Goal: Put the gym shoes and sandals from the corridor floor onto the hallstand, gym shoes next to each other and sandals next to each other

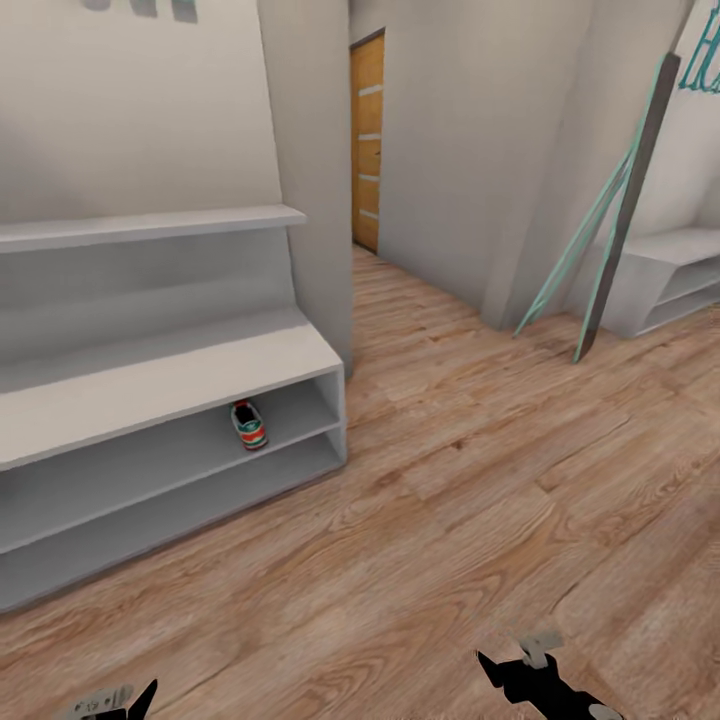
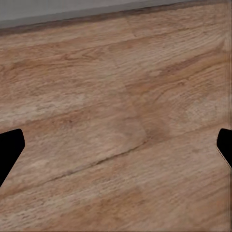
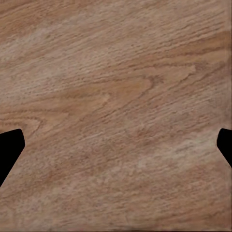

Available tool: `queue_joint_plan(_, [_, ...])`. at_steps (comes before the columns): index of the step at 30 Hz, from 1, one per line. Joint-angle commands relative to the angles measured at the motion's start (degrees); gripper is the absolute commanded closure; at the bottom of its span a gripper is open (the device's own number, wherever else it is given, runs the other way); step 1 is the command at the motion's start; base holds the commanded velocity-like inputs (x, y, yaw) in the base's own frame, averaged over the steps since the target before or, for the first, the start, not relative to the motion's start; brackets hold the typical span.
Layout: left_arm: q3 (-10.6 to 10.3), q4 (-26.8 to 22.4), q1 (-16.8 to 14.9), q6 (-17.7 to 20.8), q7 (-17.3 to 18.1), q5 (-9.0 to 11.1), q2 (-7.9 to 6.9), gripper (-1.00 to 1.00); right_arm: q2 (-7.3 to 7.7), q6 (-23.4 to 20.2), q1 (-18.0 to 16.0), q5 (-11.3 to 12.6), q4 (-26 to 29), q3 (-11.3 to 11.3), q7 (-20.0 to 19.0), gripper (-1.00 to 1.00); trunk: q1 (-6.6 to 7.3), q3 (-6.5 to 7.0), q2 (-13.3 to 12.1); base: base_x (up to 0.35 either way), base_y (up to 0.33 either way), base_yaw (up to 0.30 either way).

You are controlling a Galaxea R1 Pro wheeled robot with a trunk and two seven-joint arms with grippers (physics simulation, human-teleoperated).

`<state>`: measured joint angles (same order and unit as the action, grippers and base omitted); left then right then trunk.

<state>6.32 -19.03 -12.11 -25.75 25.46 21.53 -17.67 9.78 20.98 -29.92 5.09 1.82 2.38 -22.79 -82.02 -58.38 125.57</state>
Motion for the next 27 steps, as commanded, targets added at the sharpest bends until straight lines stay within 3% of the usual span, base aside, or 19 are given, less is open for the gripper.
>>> queue_joint_plan(1, [0.1, 0.0, 0.0, 0.1, 0.6, 0.5, 0.04, -1.0, 0.04, 0.1, -0.1, 1.1, -0.1, 0.3, -0.3, -1.0, 0.01, -0.05, 0.0, 0.0, 0.0, -0.276])
queue_joint_plan(27, [0.0, 0.1, 0.0, 0.1, 0.6, 0.4, 0.29, -1.0, -0.02, 0.1, -0.1, 1.4, -0.2, 0.3, -0.2, -1.0, 0.01, -0.05, 0.0, 0.0, 0.0, -0.276])
